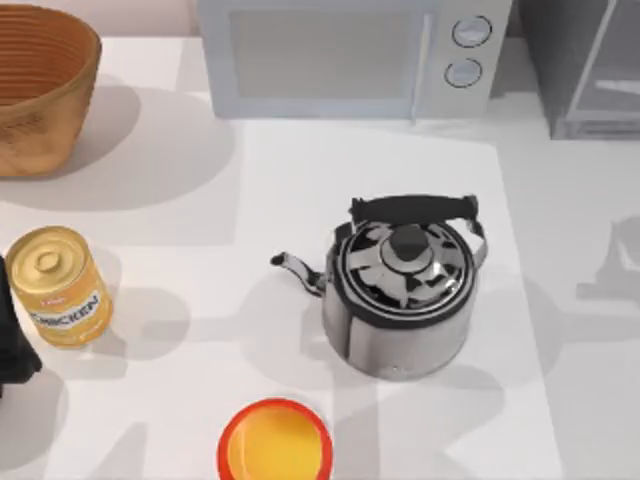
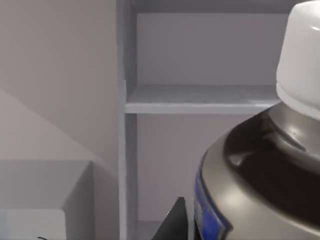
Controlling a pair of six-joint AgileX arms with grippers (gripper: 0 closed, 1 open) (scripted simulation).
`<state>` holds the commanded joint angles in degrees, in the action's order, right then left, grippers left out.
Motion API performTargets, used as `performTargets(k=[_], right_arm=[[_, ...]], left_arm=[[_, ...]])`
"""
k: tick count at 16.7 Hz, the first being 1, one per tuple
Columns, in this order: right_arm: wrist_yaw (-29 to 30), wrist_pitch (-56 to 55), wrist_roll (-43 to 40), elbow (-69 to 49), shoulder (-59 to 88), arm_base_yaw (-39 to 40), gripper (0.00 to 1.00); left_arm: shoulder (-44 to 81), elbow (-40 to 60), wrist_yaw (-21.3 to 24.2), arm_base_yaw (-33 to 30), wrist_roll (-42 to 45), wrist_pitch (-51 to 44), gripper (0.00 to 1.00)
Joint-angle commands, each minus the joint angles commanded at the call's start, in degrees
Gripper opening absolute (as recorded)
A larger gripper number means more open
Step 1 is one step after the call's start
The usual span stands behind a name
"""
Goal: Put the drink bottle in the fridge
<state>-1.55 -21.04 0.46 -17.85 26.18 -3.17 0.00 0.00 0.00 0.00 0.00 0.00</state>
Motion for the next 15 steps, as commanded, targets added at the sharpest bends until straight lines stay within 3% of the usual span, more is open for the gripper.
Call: performTargets(k=[9,15], right_arm=[[-4.8,-30.6,1.7,-25.9,54.2,-7.4,0.01],[-9.8,-41.4,1.2,-35.6,84.4,-12.0,0.01]], left_arm=[[0.0,0.0,0.0,0.0,0.0,0.0,1.00],[0.0,0.0,0.0,0.0,0.0,0.0,1.00]])
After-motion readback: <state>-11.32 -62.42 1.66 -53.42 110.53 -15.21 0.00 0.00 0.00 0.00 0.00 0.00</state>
